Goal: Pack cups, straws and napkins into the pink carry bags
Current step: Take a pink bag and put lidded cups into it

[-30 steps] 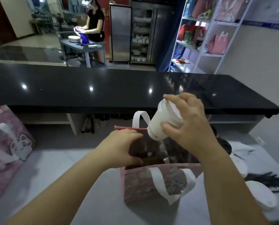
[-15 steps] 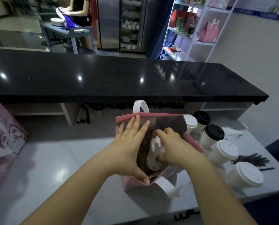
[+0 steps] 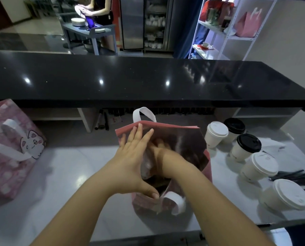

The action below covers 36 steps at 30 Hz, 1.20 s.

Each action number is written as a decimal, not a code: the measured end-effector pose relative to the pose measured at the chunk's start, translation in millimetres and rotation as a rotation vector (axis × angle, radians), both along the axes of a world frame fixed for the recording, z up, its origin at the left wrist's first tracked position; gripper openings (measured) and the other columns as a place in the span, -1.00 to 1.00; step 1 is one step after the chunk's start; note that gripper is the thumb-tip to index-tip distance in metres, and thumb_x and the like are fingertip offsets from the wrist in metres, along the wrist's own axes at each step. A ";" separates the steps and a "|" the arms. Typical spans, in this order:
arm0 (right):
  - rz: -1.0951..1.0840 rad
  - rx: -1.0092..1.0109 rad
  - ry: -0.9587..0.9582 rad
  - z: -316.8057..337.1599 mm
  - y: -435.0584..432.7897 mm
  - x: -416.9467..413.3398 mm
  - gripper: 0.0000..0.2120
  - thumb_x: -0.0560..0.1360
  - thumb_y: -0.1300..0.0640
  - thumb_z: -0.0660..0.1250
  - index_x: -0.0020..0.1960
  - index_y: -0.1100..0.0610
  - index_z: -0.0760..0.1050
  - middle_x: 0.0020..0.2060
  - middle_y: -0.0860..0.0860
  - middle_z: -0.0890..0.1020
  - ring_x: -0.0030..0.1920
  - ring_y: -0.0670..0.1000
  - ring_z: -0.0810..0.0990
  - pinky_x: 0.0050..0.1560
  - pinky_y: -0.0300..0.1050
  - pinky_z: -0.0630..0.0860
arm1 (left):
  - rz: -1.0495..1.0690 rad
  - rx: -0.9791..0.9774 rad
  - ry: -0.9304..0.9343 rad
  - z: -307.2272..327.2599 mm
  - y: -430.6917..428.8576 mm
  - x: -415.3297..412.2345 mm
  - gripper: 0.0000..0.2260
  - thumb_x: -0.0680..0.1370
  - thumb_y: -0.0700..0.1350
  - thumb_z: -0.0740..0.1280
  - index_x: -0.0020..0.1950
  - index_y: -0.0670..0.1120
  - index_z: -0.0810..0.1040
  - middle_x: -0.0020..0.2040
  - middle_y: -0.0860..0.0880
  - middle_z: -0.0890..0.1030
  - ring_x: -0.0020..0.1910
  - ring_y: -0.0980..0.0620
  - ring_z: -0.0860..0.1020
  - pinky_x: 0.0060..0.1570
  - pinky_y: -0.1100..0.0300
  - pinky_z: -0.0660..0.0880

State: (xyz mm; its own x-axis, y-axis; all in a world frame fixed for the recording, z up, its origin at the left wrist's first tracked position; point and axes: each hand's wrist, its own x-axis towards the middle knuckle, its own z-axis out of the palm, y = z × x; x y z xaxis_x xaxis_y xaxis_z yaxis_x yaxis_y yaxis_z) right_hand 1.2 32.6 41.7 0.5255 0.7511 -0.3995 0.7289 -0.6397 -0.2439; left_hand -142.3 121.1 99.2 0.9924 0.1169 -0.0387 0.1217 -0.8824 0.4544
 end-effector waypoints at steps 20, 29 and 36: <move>0.366 0.075 -0.227 -16.5 -48.8 -53.1 -0.13 0.50 -0.30 0.16 0.54 -0.03 -0.30 0.53 -0.01 -0.33 0.52 0.16 -0.36 0.49 0.26 -0.20 | 0.075 0.211 -0.065 -11.0 -15.9 -24.4 0.29 0.09 0.50 0.38 0.52 0.16 -0.40 0.46 0.11 -0.54 0.44 0.04 -0.53 0.42 -0.01 -0.37; 0.373 -0.056 -0.238 -50.8 -40.1 -47.7 -0.19 0.53 -0.32 0.03 0.44 -0.16 -0.52 0.47 -0.12 -0.47 0.48 0.16 -0.46 0.46 0.34 -0.17 | 0.068 0.262 -0.027 -15.9 -15.0 -14.5 0.29 0.12 0.50 0.38 0.51 0.12 -0.41 0.48 0.04 -0.52 0.42 0.04 -0.55 0.41 -0.04 -0.42; 0.401 -0.105 -0.207 -30.8 -13.6 -4.2 -0.07 0.45 -0.21 0.25 0.52 -0.10 -0.36 0.54 -0.07 -0.29 0.53 0.17 -0.31 0.50 0.23 -0.17 | 0.039 0.185 -0.029 -9.0 -6.3 13.5 0.25 0.18 0.42 0.47 0.55 0.13 -0.33 0.53 0.04 -0.42 0.43 0.08 -0.52 0.45 0.01 -0.41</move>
State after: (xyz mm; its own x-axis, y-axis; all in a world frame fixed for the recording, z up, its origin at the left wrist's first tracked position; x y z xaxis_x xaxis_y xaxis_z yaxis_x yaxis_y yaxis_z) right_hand -3.0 19.1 11.0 0.2783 0.8725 -0.4017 0.9504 -0.3106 -0.0161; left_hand -128.8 114.8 90.2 0.9874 0.1577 0.0156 0.1466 -0.9460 0.2891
